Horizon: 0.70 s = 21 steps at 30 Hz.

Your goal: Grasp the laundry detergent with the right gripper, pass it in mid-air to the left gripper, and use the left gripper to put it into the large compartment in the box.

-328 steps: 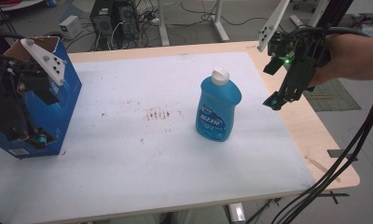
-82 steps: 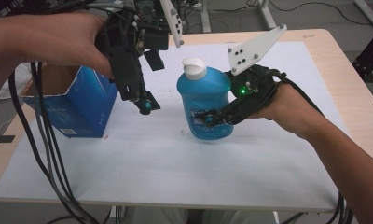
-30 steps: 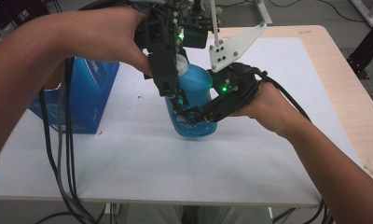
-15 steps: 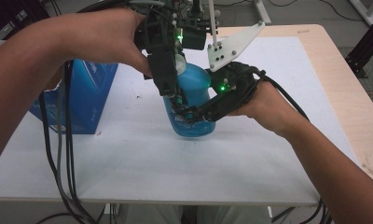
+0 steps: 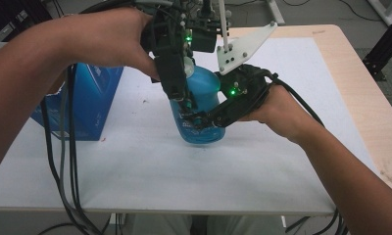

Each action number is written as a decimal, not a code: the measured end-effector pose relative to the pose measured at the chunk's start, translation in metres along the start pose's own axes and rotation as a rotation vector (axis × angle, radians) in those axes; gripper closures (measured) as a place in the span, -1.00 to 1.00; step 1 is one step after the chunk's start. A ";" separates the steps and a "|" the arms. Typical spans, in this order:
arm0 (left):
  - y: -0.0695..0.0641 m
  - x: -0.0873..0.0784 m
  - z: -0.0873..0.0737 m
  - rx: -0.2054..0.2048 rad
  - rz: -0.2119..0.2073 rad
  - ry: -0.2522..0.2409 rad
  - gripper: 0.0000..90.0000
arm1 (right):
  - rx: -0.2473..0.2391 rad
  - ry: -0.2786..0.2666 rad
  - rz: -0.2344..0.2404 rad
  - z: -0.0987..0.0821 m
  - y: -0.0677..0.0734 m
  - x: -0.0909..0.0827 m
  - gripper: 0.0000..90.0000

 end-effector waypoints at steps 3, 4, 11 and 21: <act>-0.001 -0.001 0.001 0.006 -0.009 -0.005 -0.24 | 0.003 -0.001 0.001 0.000 0.000 0.000 -0.01; -0.002 -0.001 0.001 0.008 -0.010 -0.007 -0.22 | 0.003 -0.002 -0.001 0.000 0.000 0.000 -0.01; -0.003 -0.001 0.001 0.013 -0.015 -0.010 -0.18 | 0.003 -0.004 0.000 0.000 0.000 0.000 -0.01; -0.005 -0.003 0.003 0.009 -0.021 -0.020 -0.17 | -0.006 -0.001 0.006 0.001 0.001 0.000 -0.02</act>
Point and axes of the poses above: each handheld gripper's, and its own axes: x roughly forward along the jaws, z roughly out of its top, y roughly to its left, the point moved 10 cm from there along x, roughly forward along the jaws, and after that the axes turned 13 degrees about -y, right-handed, at the moved point
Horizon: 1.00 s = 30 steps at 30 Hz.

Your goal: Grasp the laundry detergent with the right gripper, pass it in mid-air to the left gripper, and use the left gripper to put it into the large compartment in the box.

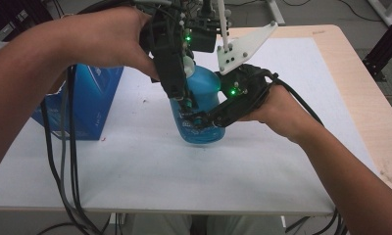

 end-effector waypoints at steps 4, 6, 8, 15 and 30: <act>-0.002 -0.002 0.002 0.004 -0.006 -0.001 -0.16 | 0.011 -0.003 0.005 0.005 0.003 0.000 -0.18; -0.004 -0.003 0.002 0.008 -0.007 0.010 -0.16 | 0.022 -0.001 -0.001 0.007 0.002 -0.001 -0.36; -0.005 -0.005 0.001 0.008 -0.009 0.013 -0.16 | 0.030 0.010 -0.015 0.007 0.001 -0.002 -0.46; -0.004 -0.015 -0.007 -0.005 -0.006 0.012 -0.16 | 0.106 0.093 -0.081 0.002 -0.003 -0.027 -0.76; 0.018 -0.062 -0.027 -0.199 0.136 -0.010 -0.16 | 0.152 0.433 -0.195 -0.018 -0.002 -0.133 -0.77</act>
Point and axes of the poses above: each handheld gripper's, and its own axes: x roughly forward along the jaws, z roughly out of its top, y roughly to its left, the point moved 10 cm from there along x, roughly forward along the jaws, and after that the axes turned 13 degrees about -y, right-handed, at the moved point
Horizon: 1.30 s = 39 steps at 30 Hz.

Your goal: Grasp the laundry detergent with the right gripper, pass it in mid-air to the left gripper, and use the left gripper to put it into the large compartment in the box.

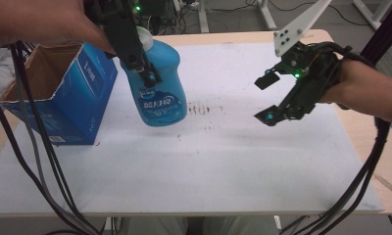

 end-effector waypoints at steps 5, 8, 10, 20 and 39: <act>0.006 -0.011 -0.003 -0.035 0.033 -0.011 -0.17 | 0.038 0.118 -0.059 -0.018 -0.006 -0.015 -0.99; 0.009 -0.016 -0.004 -0.045 0.042 -0.011 -0.17 | 0.041 0.179 -0.105 -0.028 -0.011 -0.025 -0.99; 0.011 -0.024 -0.007 -0.074 0.056 -0.010 -0.16 | 0.036 0.191 -0.117 -0.032 -0.012 -0.031 -0.99; 0.020 -0.069 -0.016 -0.238 0.139 -0.023 -0.16 | 0.038 0.269 -0.142 -0.055 -0.010 -0.049 -0.98; 0.047 -0.151 -0.067 -0.364 0.223 -0.188 -0.16 | 0.017 0.261 -0.167 -0.049 -0.017 -0.054 -0.98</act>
Point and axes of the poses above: each handheld gripper's, and its own axes: x roughly forward along the jaws, z roughly out of its top, y roughly to its left, the point moved 10 cm from there along x, roughly forward along the jaws, and after that the axes turned 13 degrees about -y, right-handed, at the moved point
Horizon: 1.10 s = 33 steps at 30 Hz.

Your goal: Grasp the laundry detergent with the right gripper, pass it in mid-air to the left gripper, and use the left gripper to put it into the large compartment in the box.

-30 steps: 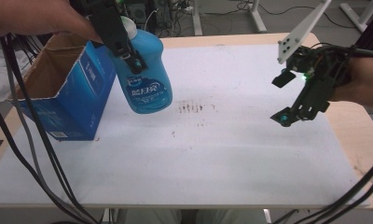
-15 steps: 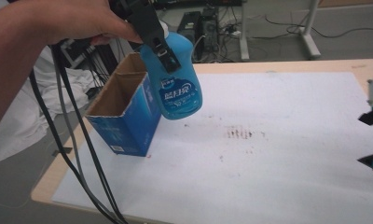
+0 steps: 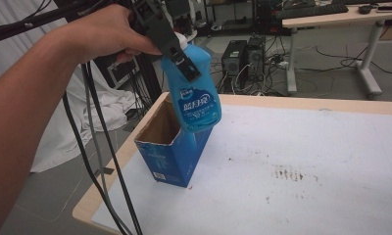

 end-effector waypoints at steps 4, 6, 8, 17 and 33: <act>0.008 -0.014 -0.008 -0.018 0.020 -0.034 -0.16 | 0.006 -0.002 -0.003 0.002 -0.001 0.001 -0.98; 0.013 -0.021 -0.012 -0.031 0.031 -0.047 -0.16 | 0.006 -0.003 -0.007 0.002 -0.002 0.001 -0.98; 0.018 -0.025 -0.016 -0.043 0.041 -0.052 -0.16 | 0.004 -0.003 -0.008 0.003 -0.002 0.002 -0.98; 0.035 -0.029 -0.036 -0.055 0.085 -0.020 -0.16 | 0.012 -0.003 -0.009 0.004 -0.002 0.003 -0.98; 0.058 -0.002 -0.067 -0.073 0.090 0.040 -0.16 | 0.035 -0.005 -0.011 0.001 -0.003 0.007 -0.98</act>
Point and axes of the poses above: each handheld gripper's, and its own axes: x roughly forward along the jaws, z roughly out of its top, y roughly to its left, the point moved 10 cm from there along x, roughly forward along the jaws, and after that the axes turned 13 degrees about -y, right-handed, at the moved point
